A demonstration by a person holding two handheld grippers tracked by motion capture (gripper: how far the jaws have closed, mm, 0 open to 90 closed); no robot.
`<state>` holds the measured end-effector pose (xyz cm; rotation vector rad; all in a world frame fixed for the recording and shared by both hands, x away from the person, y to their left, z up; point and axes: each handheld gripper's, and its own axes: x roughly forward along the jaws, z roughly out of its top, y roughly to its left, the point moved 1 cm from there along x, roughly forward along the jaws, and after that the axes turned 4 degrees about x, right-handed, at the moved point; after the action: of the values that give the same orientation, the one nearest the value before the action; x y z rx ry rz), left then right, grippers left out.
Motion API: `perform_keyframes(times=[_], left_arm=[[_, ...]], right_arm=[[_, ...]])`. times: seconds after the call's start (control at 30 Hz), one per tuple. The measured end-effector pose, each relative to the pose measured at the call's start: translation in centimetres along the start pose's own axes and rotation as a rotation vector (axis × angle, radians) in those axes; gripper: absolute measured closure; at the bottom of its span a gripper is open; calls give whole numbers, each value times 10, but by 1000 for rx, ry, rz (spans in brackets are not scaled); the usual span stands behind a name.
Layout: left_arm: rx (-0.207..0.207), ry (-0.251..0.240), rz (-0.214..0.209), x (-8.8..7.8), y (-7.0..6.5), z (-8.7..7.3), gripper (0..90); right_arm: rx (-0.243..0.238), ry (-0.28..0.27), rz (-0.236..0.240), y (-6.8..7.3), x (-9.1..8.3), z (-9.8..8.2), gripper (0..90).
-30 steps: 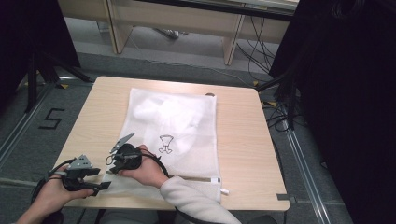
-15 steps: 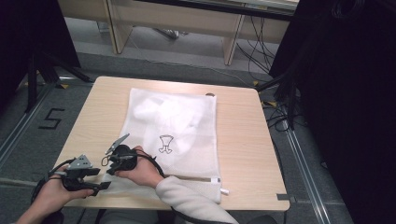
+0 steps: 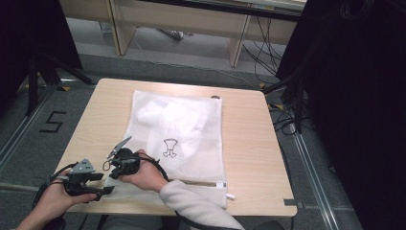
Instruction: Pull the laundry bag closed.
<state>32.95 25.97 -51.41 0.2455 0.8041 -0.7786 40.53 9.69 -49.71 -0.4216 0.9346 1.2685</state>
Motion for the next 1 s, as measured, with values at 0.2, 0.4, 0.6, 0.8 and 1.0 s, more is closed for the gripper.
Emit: perform_keyframes(times=[0.2,0.4,0.6,0.8,1.0], left_arm=[[-70,-46,-64,5,1,2,414],[-106,-88,-104,6,5,5,691],[-120,-97,-102,2,4,8,842],[-134,-102,-112,0,2,10,855],[-144,-103,-114,0,2,9,856]], right_arm=[[-14,-5,-10,2,-13,2,816],[-33,-6,-15,3,-22,0,816],[-34,7,-24,4,-24,-3,818],[-59,26,-38,6,-25,-9,822],[-25,61,-49,8,-25,-16,823]])
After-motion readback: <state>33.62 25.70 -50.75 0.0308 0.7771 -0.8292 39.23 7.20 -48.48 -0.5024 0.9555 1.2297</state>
